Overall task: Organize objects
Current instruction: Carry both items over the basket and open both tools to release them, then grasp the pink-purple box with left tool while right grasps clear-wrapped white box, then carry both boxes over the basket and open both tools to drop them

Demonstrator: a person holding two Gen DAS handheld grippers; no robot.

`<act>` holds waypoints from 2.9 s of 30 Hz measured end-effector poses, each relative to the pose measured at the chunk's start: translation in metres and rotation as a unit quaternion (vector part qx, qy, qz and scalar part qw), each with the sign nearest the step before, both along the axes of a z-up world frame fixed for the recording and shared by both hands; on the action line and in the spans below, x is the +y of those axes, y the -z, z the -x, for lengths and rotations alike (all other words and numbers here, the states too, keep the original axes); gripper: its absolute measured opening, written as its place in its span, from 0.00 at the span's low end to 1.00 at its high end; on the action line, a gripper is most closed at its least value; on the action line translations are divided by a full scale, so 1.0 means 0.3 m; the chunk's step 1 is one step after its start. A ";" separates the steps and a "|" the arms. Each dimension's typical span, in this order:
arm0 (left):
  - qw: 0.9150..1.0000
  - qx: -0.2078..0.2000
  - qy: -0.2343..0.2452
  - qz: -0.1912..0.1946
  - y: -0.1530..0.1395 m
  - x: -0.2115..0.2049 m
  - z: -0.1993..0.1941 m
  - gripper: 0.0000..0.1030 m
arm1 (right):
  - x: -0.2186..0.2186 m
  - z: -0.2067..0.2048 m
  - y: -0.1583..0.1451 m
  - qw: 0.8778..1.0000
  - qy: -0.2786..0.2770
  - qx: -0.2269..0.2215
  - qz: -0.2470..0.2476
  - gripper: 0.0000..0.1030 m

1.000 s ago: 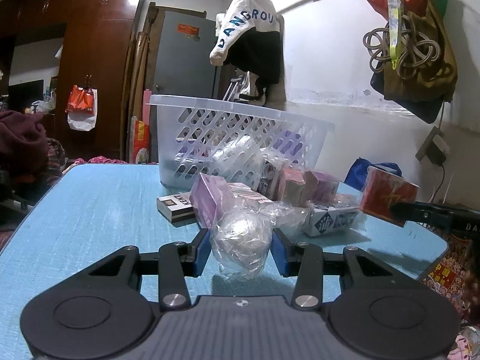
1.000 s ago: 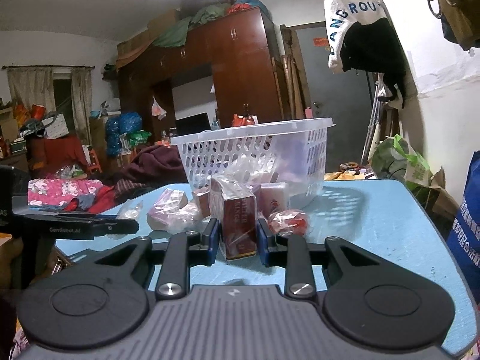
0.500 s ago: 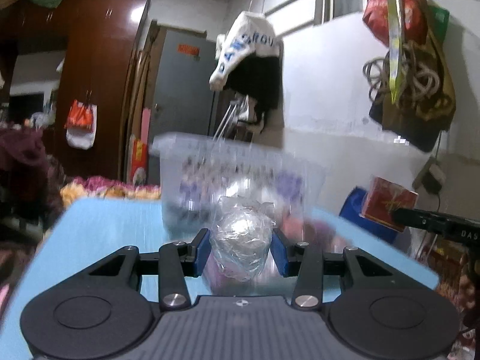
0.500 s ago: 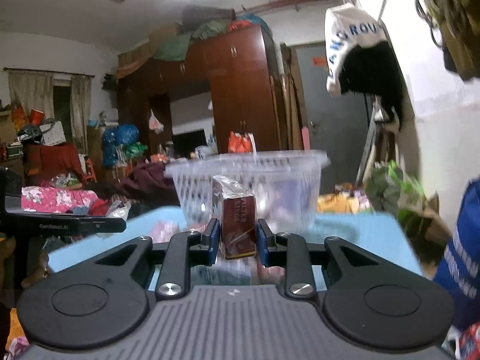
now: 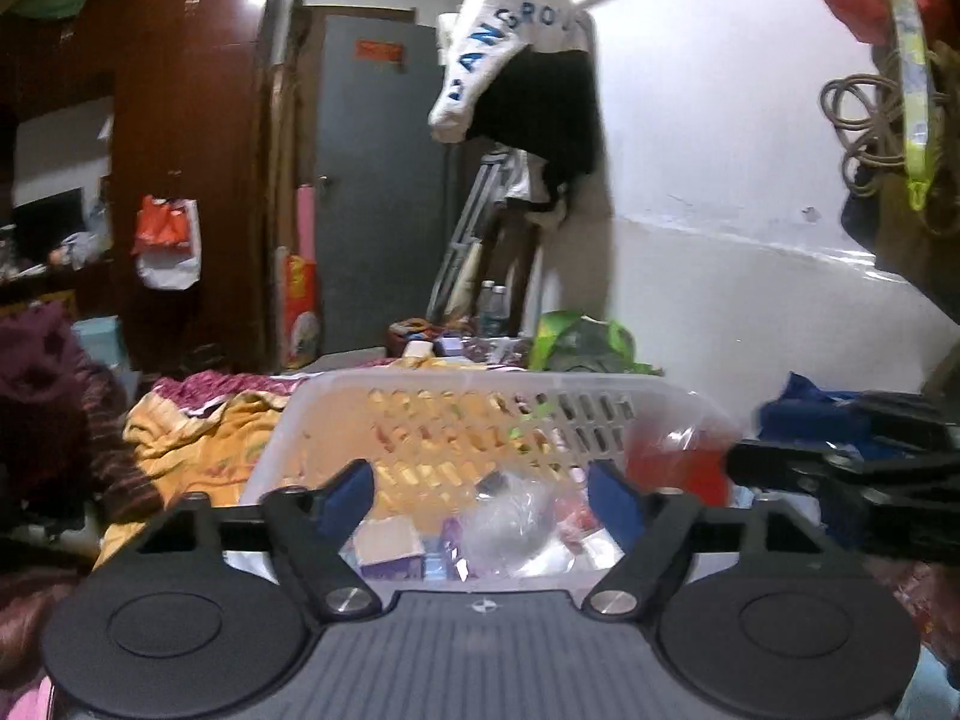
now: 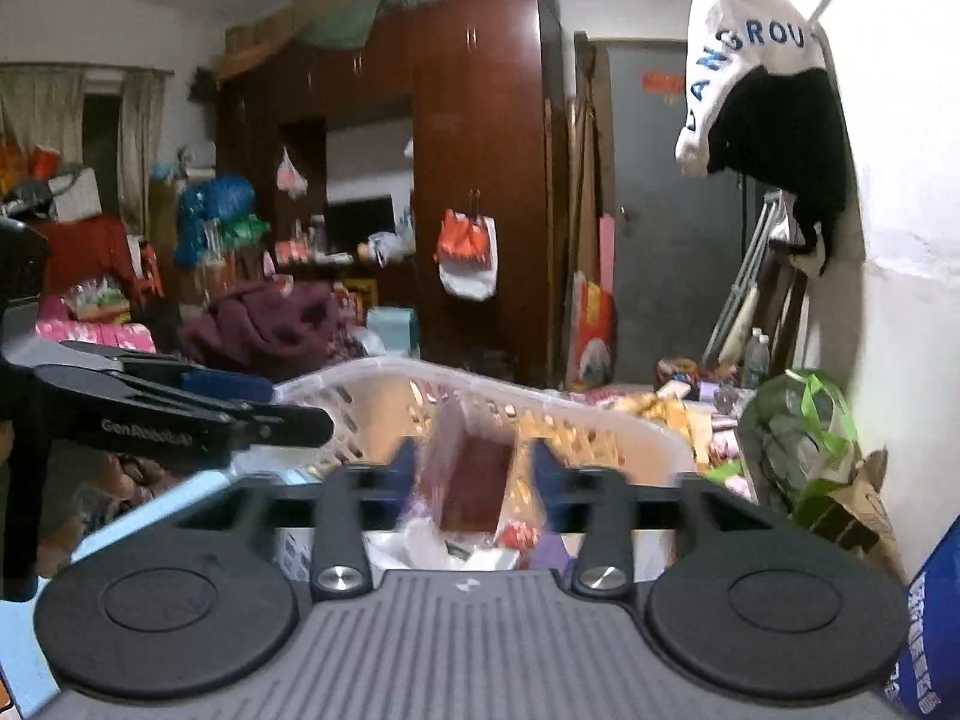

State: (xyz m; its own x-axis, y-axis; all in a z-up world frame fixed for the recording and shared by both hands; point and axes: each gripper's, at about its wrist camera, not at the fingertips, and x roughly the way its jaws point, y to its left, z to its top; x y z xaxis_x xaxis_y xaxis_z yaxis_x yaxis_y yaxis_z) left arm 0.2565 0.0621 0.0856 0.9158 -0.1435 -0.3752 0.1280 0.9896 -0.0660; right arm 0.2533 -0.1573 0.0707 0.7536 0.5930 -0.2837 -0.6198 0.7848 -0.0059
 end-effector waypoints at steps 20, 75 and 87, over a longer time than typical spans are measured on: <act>0.998 0.051 -0.027 0.031 0.329 0.074 0.425 0.85 | -0.067 0.340 0.319 0.996 -0.030 0.052 0.062 0.78; 0.998 -0.006 -0.039 0.040 0.368 0.090 0.523 0.50 | -0.277 0.432 0.368 0.998 -0.003 0.042 -0.048 0.46; 0.998 -0.026 -0.026 0.050 0.349 0.107 0.535 0.50 | -0.286 0.426 0.350 0.998 0.002 0.035 -0.052 0.46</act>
State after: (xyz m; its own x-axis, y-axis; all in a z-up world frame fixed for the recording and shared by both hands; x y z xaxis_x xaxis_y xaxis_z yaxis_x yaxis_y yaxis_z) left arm 0.0961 0.0943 -0.0193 0.9406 -0.1296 -0.3139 0.0822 0.9837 -0.1598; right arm 0.1255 -0.2432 -0.0343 0.7367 0.6192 -0.2718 -0.6128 0.7813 0.1188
